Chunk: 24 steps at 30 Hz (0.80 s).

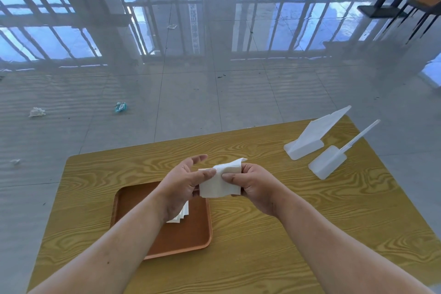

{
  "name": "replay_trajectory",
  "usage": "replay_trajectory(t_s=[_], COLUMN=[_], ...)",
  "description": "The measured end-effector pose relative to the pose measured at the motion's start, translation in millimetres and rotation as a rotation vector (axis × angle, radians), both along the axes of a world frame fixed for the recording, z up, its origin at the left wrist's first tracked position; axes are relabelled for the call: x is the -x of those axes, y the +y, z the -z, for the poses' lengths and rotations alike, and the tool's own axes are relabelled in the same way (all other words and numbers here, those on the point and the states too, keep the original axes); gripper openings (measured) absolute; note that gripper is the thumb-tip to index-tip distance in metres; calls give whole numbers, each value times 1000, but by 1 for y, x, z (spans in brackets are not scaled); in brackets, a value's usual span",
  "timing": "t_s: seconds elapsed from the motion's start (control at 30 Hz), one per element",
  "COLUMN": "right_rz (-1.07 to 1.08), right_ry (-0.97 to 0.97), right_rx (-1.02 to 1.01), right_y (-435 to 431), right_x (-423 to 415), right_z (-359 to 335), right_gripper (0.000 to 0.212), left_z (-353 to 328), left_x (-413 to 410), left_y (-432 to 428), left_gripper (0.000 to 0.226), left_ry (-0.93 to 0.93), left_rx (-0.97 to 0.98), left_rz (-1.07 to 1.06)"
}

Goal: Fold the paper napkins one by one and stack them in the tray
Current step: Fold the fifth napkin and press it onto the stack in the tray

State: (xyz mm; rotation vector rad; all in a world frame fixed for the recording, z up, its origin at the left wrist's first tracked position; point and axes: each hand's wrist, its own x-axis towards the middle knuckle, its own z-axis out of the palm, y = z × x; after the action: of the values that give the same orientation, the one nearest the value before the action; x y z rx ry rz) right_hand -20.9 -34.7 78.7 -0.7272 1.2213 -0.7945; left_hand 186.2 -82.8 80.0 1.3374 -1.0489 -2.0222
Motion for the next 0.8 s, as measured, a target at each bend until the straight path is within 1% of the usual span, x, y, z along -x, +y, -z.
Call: replay_trajectory(t_s=[0.07, 0.13, 0.2, 0.23, 0.27, 0.33, 0.37, 0.4, 0.43, 0.5, 0.53, 0.57, 0.6, 0.63, 0.67, 0.7, 0.73, 0.8], right_rz=[17, 65, 135, 161, 168, 144, 117, 91, 72, 47, 35, 18, -2, -24, -32, -21, 8, 84], right_ry=[30, 104, 167, 166, 164, 224, 272, 327, 392, 529, 575, 618, 685, 761, 798, 758, 634, 285], right_rx=[8, 66, 120, 138, 154, 184, 196, 206, 218, 239, 246, 257, 281, 311, 329, 318, 274, 163], right_y=[-1, -3, -4, -5, -5, -6, -7, -7, -7, -7, -7, -6, -5, -5, -5, -6, -8, -11], right_x=[-1, -3, -4, -4, -4, -4, -4, -3, -3, -1, -1, 0, -1, -1, -1, 0, 2, 3], right_z=[-1, -2, -1, 0, 1, 4, 4, 4, 4, 3, 3, 3, 3, 4, 4, 3, 1, -1], right_gripper=[25, 35, 61, 77, 89, 93, 90, 83, 70, 31, 16, 10, 10, 11, 11, 10, 8, 10], left_z=[2, 3, 1, 1, -1, -2, -2, -2, -2, 0, 1, 2, 3, 3, 3, 4, 4, 3], left_x=[-1, -2, -2, -2, -3, -4, -5, -5, -6, -9, -9, -10, -11, -11, -12, -12, -12, -12], left_y=[-2, -4, -6, -7, -8, -11, -13, -14, -15, -16, -16, -16, -16, -16, -17, -17, -17, -17], left_gripper=[57, 50, 47, 46, 46, 44, 42, 36, 28, 12, 9, 9, 8, 8, 7, 6, 10, 33], left_ry=[-9, -18, -36, -44, -56, -106, -150, -205, -269, -399, -469, -547, -623, -670, -677, -617, -497, -219], left_rx=[32, 59, 85, 100, 115, 165, 204, 248, 299, 428, 502, 582, 663, 728, 756, 712, 594, 286], left_rz=[-12, -20, -10, -2, 5, 22, 33, 41, 49, 90, 118, 147, 169, 174, 167, 145, 117, 90])
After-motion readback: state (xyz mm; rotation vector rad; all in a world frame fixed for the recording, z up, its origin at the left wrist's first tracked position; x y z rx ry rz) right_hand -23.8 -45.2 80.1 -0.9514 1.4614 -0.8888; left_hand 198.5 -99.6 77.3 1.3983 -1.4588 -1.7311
